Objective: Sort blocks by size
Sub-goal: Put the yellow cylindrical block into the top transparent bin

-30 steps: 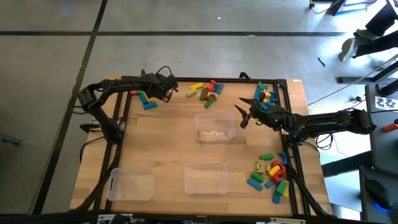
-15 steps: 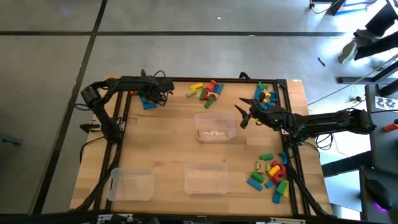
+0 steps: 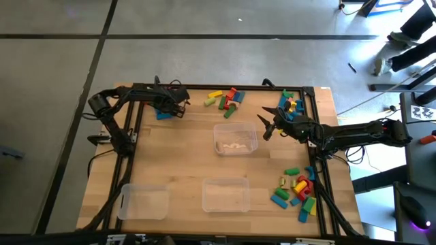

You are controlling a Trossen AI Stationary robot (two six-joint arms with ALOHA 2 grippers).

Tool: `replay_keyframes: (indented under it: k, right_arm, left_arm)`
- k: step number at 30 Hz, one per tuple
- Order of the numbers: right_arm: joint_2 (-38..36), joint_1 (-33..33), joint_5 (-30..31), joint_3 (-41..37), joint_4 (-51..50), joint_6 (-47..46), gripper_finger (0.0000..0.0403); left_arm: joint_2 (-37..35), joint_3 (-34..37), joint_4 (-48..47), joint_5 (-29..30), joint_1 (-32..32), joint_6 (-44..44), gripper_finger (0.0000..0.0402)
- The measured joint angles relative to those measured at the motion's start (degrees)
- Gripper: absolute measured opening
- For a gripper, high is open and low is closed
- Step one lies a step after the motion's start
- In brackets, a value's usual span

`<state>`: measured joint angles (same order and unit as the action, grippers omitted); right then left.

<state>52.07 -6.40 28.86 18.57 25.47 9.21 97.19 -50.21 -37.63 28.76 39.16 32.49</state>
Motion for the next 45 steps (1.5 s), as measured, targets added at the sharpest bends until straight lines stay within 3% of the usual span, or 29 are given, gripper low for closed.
replay_keyframes:
  k: [24,35,45]
  right_arm:
    - [0.0,0.0,0.0,0.0,0.0,0.0,0.0186]
    - [0.0,0.0,0.0,0.0,-0.1,0.0,0.0186]
    - [0.0,0.0,0.0,0.0,0.0,0.0,0.0186]
  left_arm:
    - [0.1,0.2,6.7,1.1,2.6,-7.1,0.0223]
    - [0.1,0.1,6.8,0.5,2.3,-9.0,0.0129]
    - [-0.6,-1.3,3.5,0.0,-1.3,-9.9,0.0138]
